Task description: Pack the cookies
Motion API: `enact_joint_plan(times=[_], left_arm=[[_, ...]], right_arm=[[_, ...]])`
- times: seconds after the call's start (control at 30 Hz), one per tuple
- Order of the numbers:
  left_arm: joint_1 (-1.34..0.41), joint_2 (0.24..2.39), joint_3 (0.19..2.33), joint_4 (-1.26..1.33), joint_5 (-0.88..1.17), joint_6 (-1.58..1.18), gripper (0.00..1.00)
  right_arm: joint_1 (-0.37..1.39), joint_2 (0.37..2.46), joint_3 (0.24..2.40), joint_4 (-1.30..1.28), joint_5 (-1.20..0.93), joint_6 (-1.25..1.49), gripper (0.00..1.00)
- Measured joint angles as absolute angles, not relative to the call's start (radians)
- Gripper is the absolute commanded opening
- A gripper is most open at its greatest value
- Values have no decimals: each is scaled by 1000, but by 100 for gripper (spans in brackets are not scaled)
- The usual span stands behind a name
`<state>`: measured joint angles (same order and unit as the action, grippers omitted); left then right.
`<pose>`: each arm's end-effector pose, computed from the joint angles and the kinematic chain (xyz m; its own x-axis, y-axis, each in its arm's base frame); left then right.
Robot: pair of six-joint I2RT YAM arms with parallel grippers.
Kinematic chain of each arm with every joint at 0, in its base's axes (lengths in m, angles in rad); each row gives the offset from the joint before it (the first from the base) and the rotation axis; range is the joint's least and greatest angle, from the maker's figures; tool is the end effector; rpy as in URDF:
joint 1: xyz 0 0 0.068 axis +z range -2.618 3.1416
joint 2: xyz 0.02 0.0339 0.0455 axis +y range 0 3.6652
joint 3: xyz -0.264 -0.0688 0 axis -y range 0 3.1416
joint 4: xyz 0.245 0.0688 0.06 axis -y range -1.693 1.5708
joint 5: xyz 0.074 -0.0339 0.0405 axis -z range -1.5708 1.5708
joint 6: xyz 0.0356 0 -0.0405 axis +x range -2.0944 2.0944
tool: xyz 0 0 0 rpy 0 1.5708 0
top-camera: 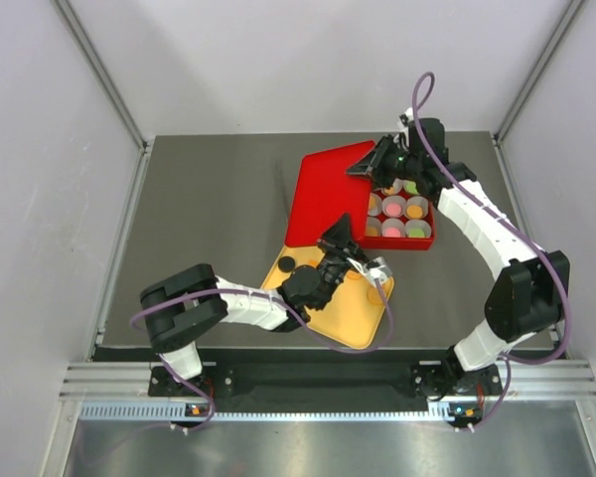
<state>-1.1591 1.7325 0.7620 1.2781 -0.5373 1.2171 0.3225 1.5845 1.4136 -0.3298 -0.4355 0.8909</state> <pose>0.1568 -0.3135 0.2374 0.5974 0.6458 -0.4755 0.0914 0.5342 0.8404 0.3447 0.1310 0.3439 -0.7827 0.4818 -0.3941 -0.0473 0.5852 0.8095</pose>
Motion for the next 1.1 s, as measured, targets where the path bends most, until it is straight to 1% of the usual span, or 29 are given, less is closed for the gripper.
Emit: enact_joint_plan(times=[0.03, 0.07, 0.13, 0.17, 0.27, 0.33, 0.37, 0.43, 0.53, 0.83, 0.93, 0.97, 1.1], left_arm=[[-1159, 1732, 762, 1278, -535, 1209, 0], [-1158, 1732, 763, 1278, -534, 1198, 0], [-1154, 1725, 764, 1277, -532, 1170, 0], [-1153, 1718, 764, 1273, -531, 1151, 0], [-1149, 1684, 764, 1263, -532, 1095, 0], [-1146, 1648, 764, 1262, -535, 1046, 0], [-1145, 1628, 764, 1261, -535, 1019, 0], [-1139, 1590, 765, 1233, -530, 966, 0], [-1123, 1533, 773, 1151, -513, 853, 0], [-993, 1442, 827, 898, -528, 541, 0], [-948, 1417, 853, 796, -527, 421, 0], [-934, 1410, 867, 755, -524, 377, 0], [-889, 1378, 933, 610, -509, 214, 0]], right_arm=[[323, 1584, 1414, -329, -435, 892, 27], [323, 1584, 1414, -330, -437, 891, 40], [325, 1584, 1414, -331, -437, 878, 52], [326, 1583, 1414, -331, -437, 869, 65], [326, 1575, 1414, -337, -426, 830, 81], [325, 1564, 1416, -345, -410, 801, 86], [325, 1559, 1422, -354, -403, 787, 91], [325, 1544, 1435, -356, -385, 762, 94], [321, 1503, 1442, -360, -360, 725, 95], [228, 1308, 1441, -405, -275, 617, 95], [192, 1266, 1441, -427, -226, 568, 94], [183, 1263, 1441, -436, -213, 550, 92], [163, 1303, 1440, -481, -136, 480, 88]])
